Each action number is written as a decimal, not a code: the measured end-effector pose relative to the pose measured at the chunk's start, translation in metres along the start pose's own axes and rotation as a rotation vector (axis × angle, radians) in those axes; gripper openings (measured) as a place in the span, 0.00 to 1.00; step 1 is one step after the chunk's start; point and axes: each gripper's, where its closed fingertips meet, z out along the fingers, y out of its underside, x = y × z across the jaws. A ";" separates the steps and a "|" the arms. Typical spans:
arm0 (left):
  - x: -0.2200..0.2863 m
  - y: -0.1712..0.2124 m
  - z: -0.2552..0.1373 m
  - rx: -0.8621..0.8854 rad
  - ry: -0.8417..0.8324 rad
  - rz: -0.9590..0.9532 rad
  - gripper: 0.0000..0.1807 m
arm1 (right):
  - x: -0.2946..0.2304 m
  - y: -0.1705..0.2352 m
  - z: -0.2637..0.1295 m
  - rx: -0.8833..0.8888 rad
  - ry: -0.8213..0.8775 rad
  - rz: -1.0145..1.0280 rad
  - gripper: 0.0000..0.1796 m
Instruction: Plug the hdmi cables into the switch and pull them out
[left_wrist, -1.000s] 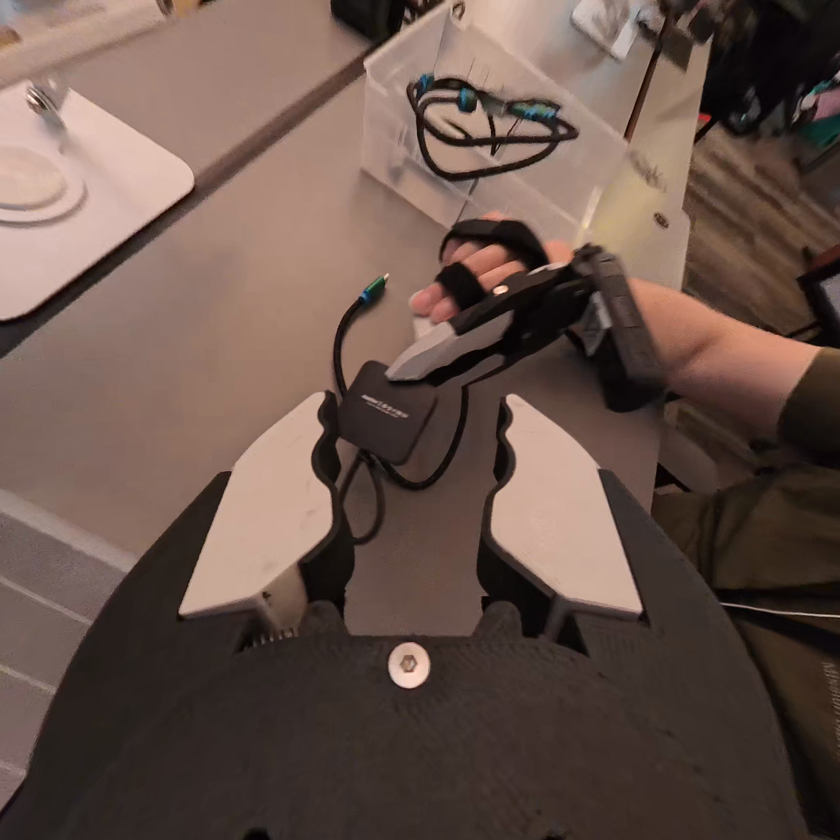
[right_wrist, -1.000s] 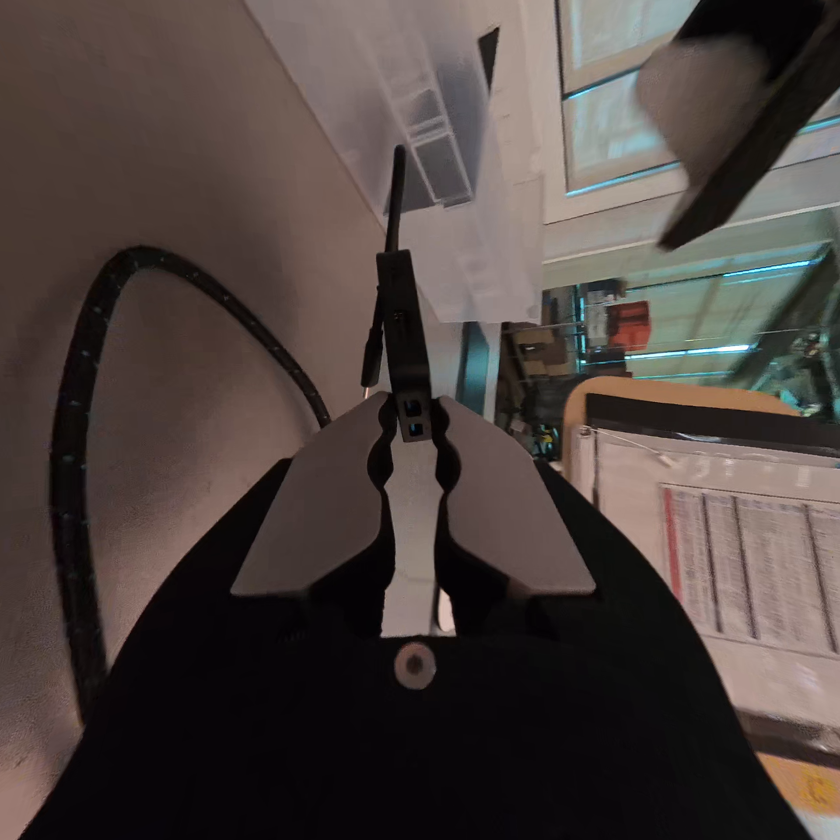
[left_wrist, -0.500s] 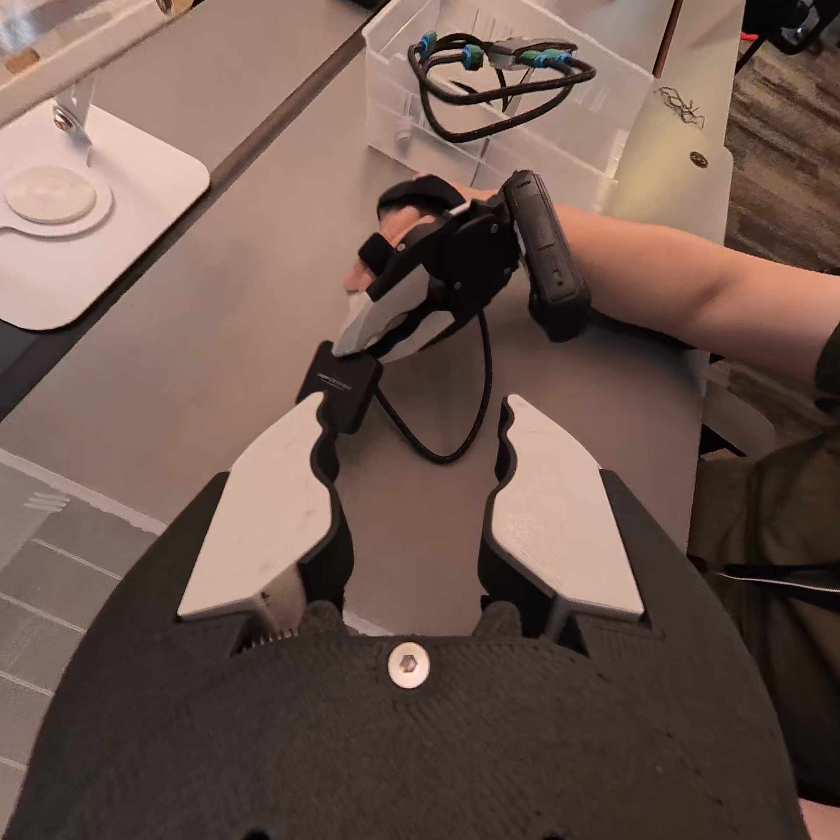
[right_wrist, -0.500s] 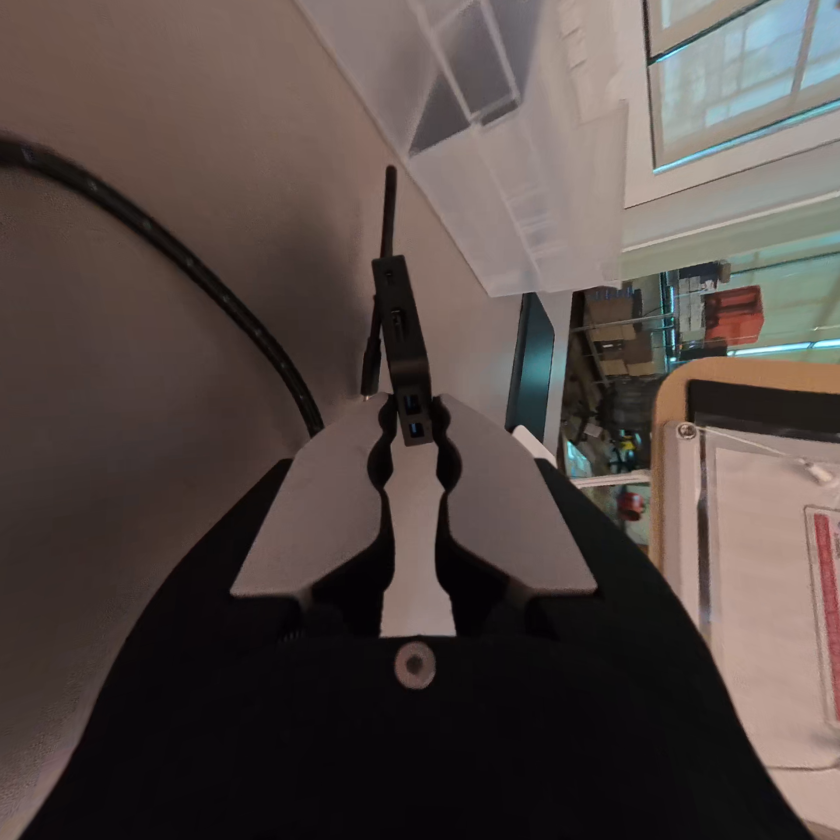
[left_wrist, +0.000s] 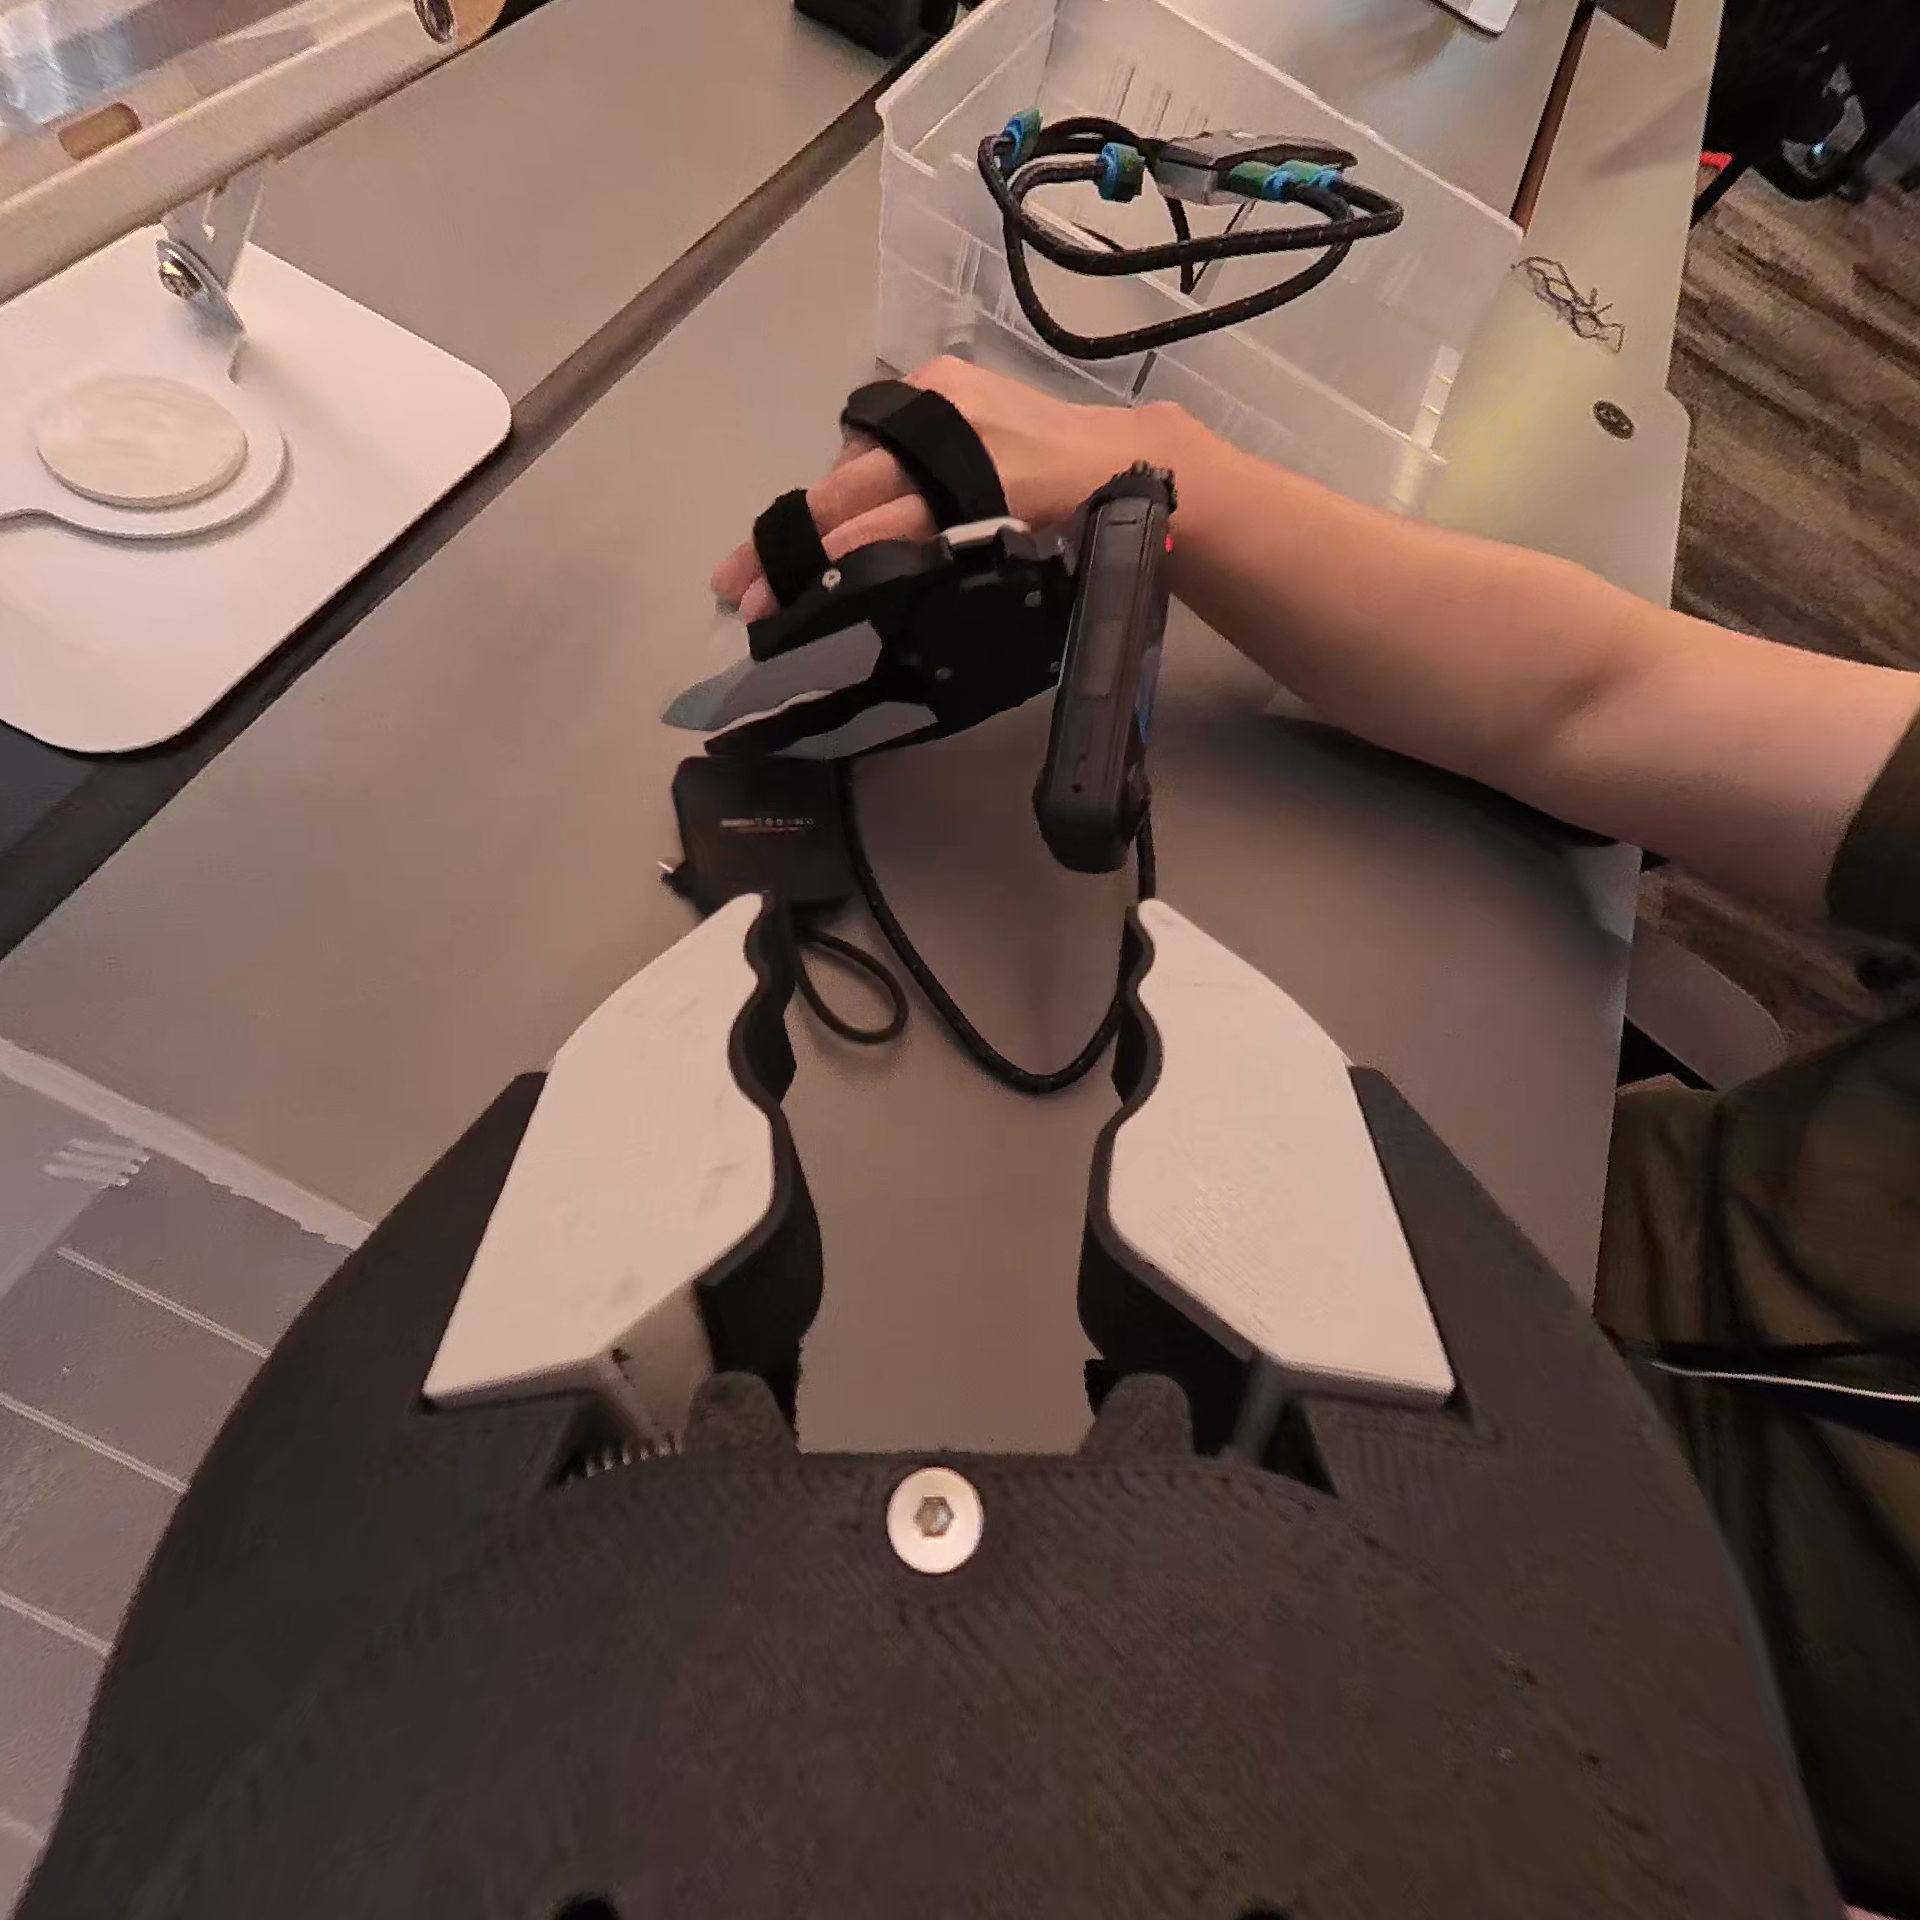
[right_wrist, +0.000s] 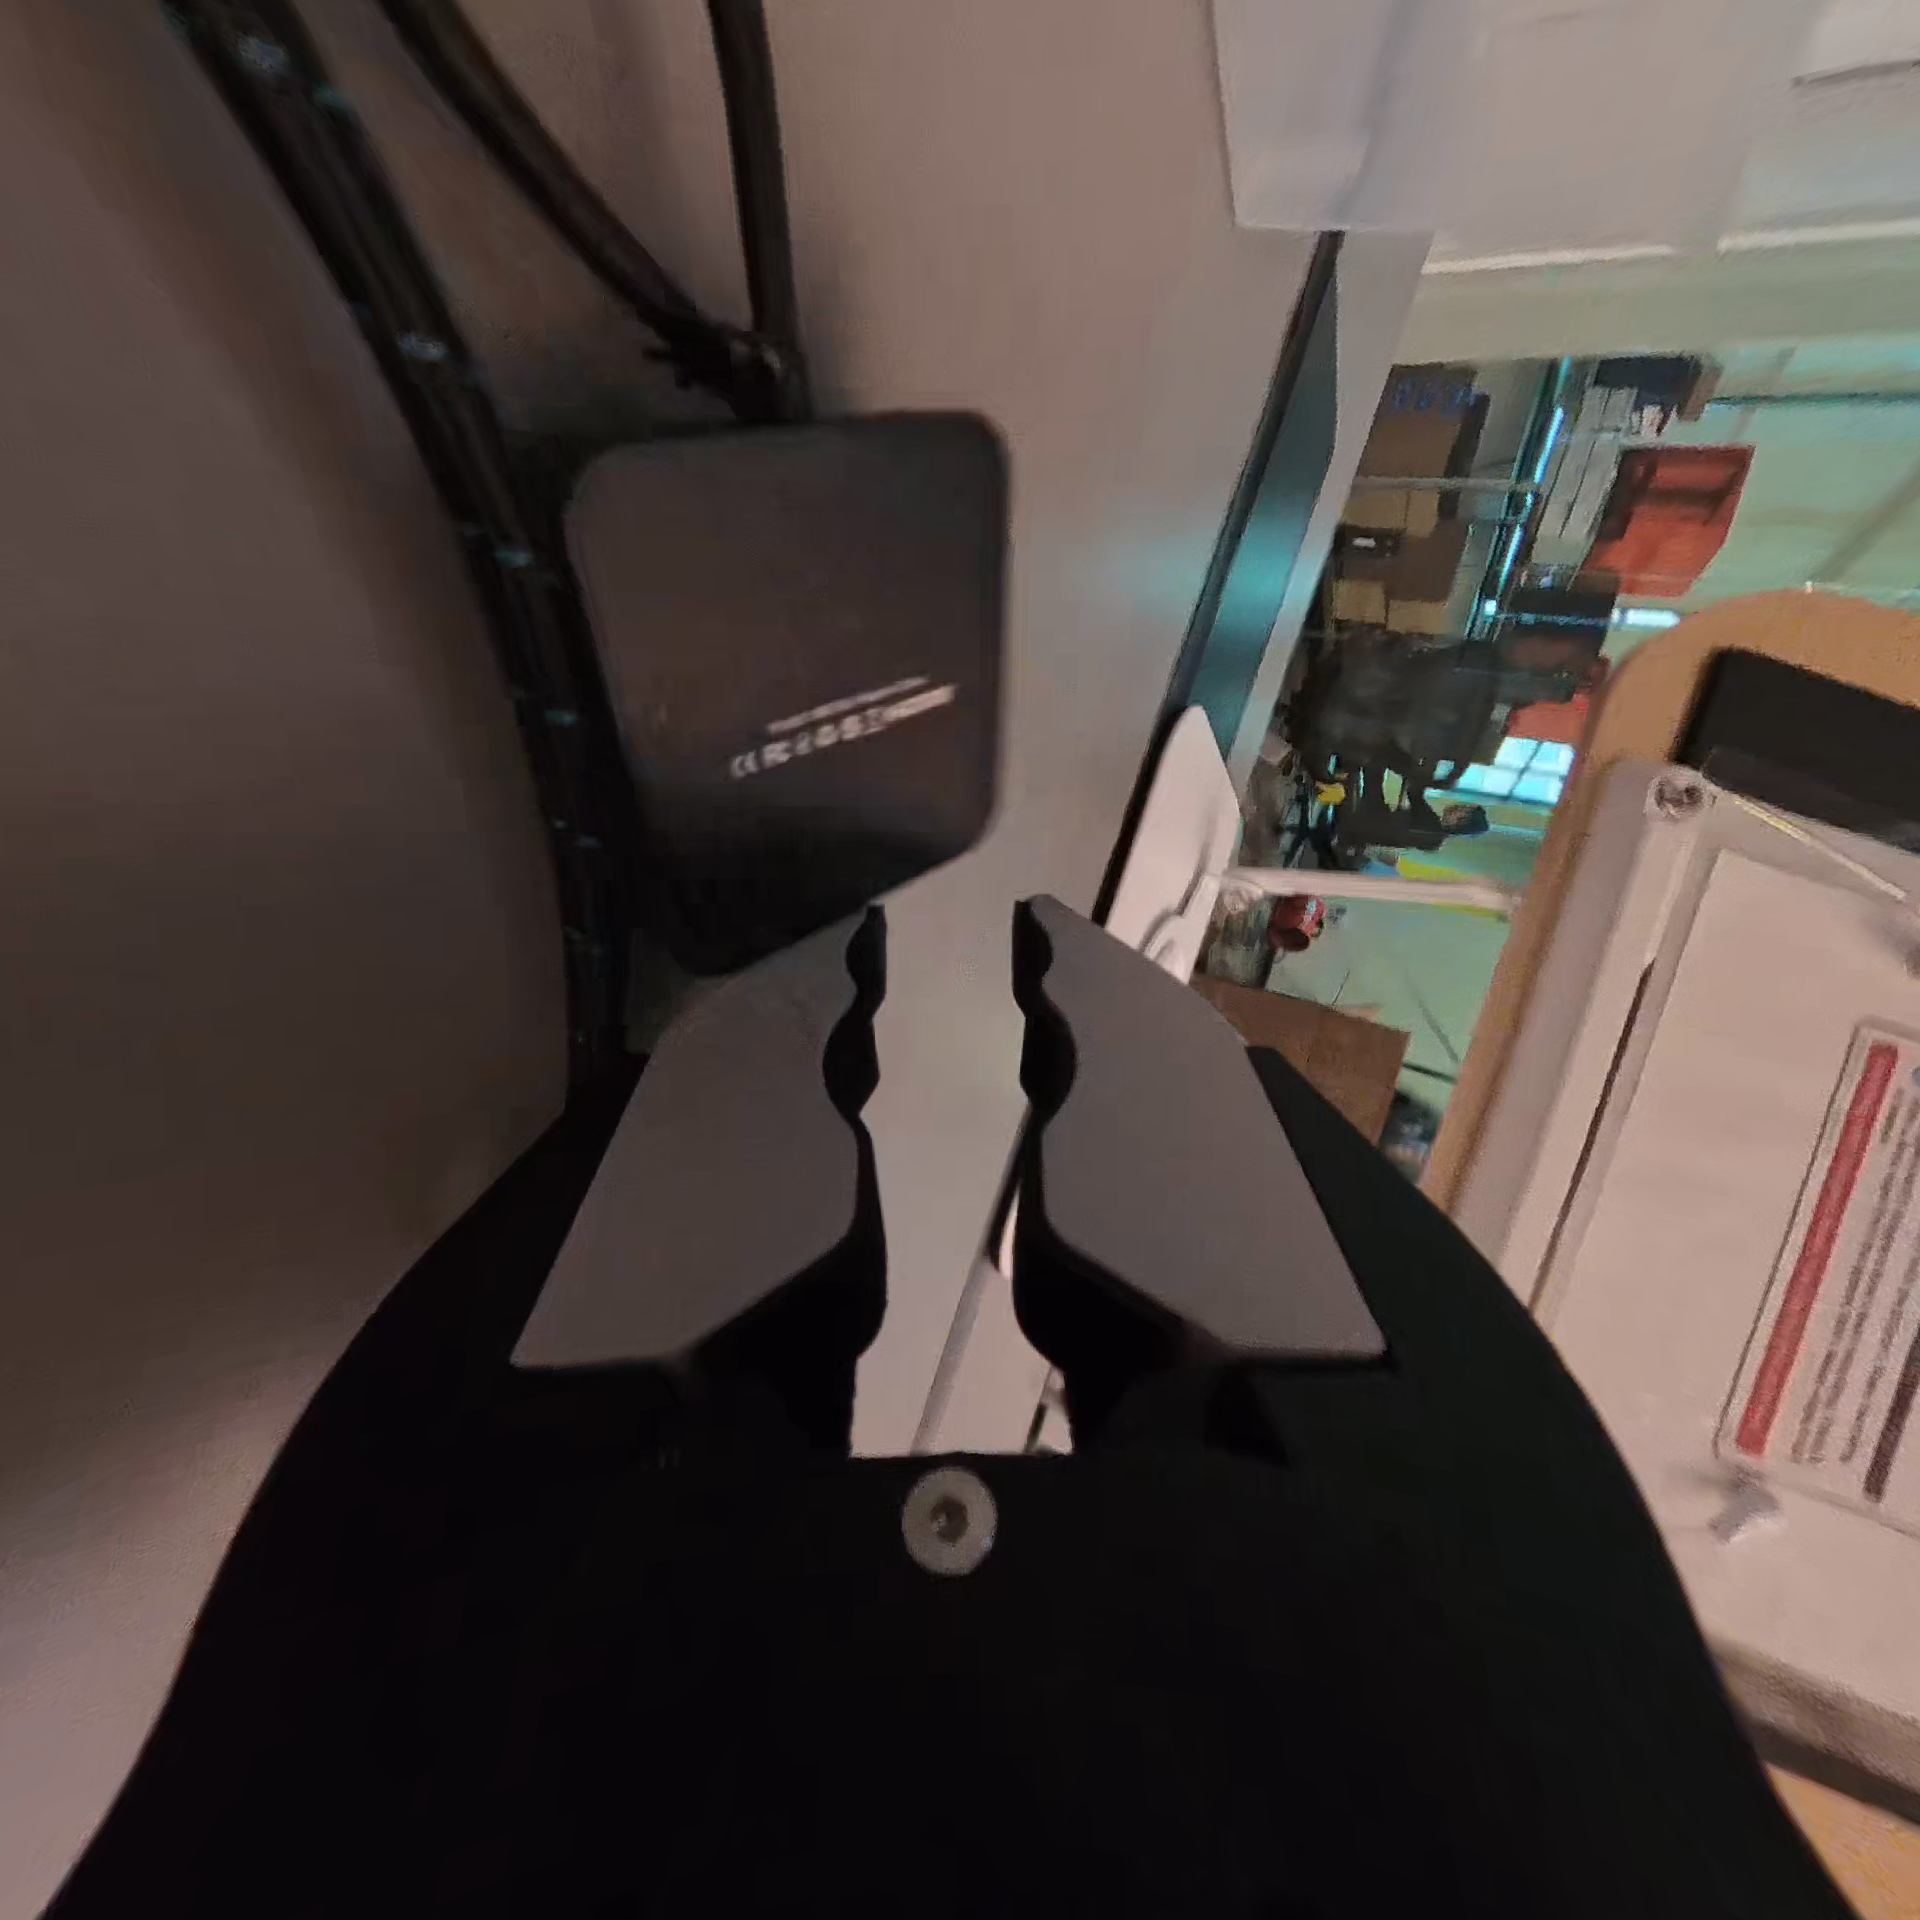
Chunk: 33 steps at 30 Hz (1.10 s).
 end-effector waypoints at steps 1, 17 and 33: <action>0.001 0.000 0.000 -0.001 0.000 0.002 0.33 | 0.004 0.002 -0.005 -0.012 0.011 0.030 0.14; 0.014 -0.013 -0.024 0.056 -0.039 0.063 0.33 | -0.029 -0.035 -0.128 -0.083 -0.394 0.659 0.20; 0.017 -0.016 -0.018 0.050 -0.053 0.076 0.33 | -0.054 0.025 -0.055 -0.369 -0.307 0.775 0.06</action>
